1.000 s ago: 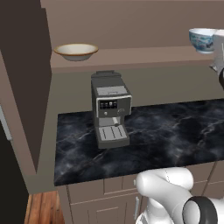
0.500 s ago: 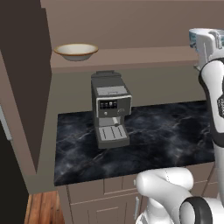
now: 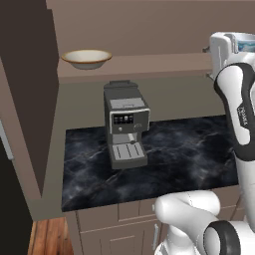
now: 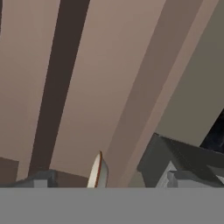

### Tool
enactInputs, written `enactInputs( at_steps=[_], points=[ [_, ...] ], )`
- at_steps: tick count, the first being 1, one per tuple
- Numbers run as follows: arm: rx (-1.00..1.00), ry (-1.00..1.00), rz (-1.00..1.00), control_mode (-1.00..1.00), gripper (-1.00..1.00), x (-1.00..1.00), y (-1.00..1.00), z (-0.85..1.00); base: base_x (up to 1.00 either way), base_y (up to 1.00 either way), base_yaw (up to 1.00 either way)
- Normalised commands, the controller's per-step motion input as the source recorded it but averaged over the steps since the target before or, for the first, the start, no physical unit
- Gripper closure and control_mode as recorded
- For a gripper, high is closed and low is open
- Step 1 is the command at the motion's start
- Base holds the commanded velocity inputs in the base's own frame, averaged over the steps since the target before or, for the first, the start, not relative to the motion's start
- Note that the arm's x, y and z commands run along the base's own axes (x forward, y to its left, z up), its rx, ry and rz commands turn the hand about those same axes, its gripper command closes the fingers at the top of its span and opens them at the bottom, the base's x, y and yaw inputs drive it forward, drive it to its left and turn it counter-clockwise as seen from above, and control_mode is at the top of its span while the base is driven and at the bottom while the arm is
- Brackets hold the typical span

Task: Move the bowls from the cabinet to the plates on the dining table.

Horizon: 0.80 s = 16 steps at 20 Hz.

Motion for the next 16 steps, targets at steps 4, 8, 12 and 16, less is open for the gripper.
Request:
enactInputs(
  at_steps=[4, 8, 12, 16],
  points=[
    [0.11, -0.01, 0.02, -1.0, -1.0, 0.25, 0.25, 0.03, 0.0, 0.0, 0.0],
    [0.08, 0.0, 0.01, -1.0, -1.0, 0.27, 0.29, 0.02, 0.0, 0.0, 0.0],
    [-0.01, 0.01, 0.0, -1.0, -1.0, 0.25, 0.37, 0.0, 0.0, 0.0, 0.0],
    [-0.04, 0.07, 0.0, -1.0, -1.0, 0.27, 0.38, 0.0, 0.0, 0.0, 0.0]
  ],
)
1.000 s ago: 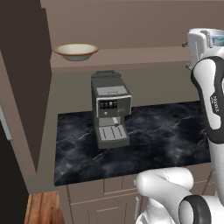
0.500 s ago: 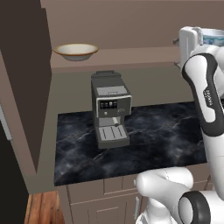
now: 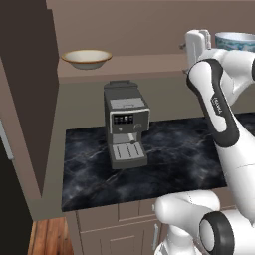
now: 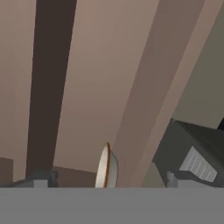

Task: Move the bowls from the cabinet to the plates on the dining table.

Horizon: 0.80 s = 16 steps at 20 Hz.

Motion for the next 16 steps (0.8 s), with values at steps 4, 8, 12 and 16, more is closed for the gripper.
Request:
enactInputs(
  at_steps=[4, 8, 12, 16],
  points=[
    [0.02, 0.07, 0.01, -1.0, -1.0, 0.32, 0.33, 0.06, 0.0, 0.0, 0.0],
    [0.03, 0.02, 0.01, -1.0, -1.0, 0.3, 0.3, 0.03, 0.0, 0.0, 0.0],
    [0.02, 0.0, 0.0, -1.0, -1.0, 0.28, 0.31, 0.0, 0.0, 0.0, 0.0],
    [0.0, -0.01, 0.0, -1.0, -1.0, 0.27, 0.28, 0.0, 0.0, 0.0, 0.0]
  ],
)
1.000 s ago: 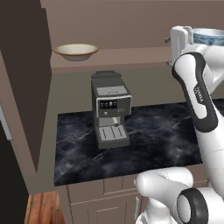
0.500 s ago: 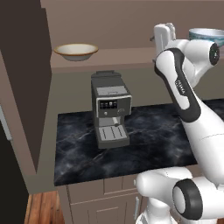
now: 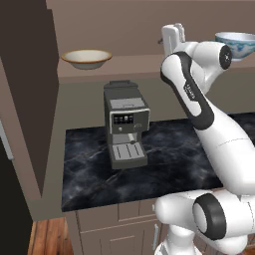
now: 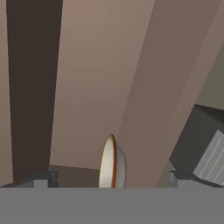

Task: Move the bowls from the cabinet to the plates on the dining table.

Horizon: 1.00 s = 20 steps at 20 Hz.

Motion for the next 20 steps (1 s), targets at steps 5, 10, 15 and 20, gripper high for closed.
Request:
enactInputs(
  at_steps=[5, 10, 15, 20],
  points=[
    [0.0, -0.02, 0.0, -1.0, -1.0, 0.31, 0.25, 0.0, 0.0, 0.0, 0.0],
    [0.0, 0.02, 0.02, -1.0, -1.0, 0.32, 0.17, 0.0, 0.0, 0.0, 0.0],
    [0.02, 0.13, 0.06, -1.0, -1.0, 0.27, 0.1, 0.02, 0.0, 0.0, 0.0],
    [0.0, 0.17, 0.07, -1.0, -1.0, 0.21, 0.09, 0.07, 0.0, 0.0, 0.0]
  ],
)
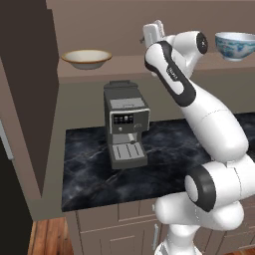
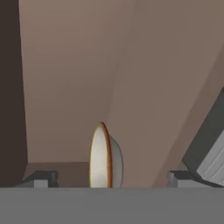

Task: Move the bowls from the cabinet to the plates on the dining table.

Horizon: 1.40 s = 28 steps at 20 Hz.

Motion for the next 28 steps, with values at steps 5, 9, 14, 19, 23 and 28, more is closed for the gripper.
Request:
enactInputs(
  at_steps=[5, 9, 14, 19, 23, 28],
  points=[
    [0.0, 0.03, 0.04, -1.0, -1.0, 0.21, 0.18, -0.02, 0.0, 0.0, 0.0],
    [0.0, -0.03, 0.01, -1.0, -1.0, 0.11, 0.2, -0.11, 0.0, 0.0, 0.0],
    [0.0, -0.05, 0.0, -1.0, -1.0, 0.12, 0.2, -0.11, 0.0, 0.0, 0.0],
    [0.0, -0.06, 0.0, -1.0, -1.0, 0.16, 0.19, -0.05, 0.0, 0.0, 0.0],
    [0.02, -0.02, 0.0, -1.0, -1.0, 0.18, 0.2, -0.02, 0.0, 0.0, 0.0],
    [0.03, 0.09, 0.0, -1.0, -1.0, 0.2, 0.19, 0.0, 0.0, 0.0, 0.0]
  ],
)
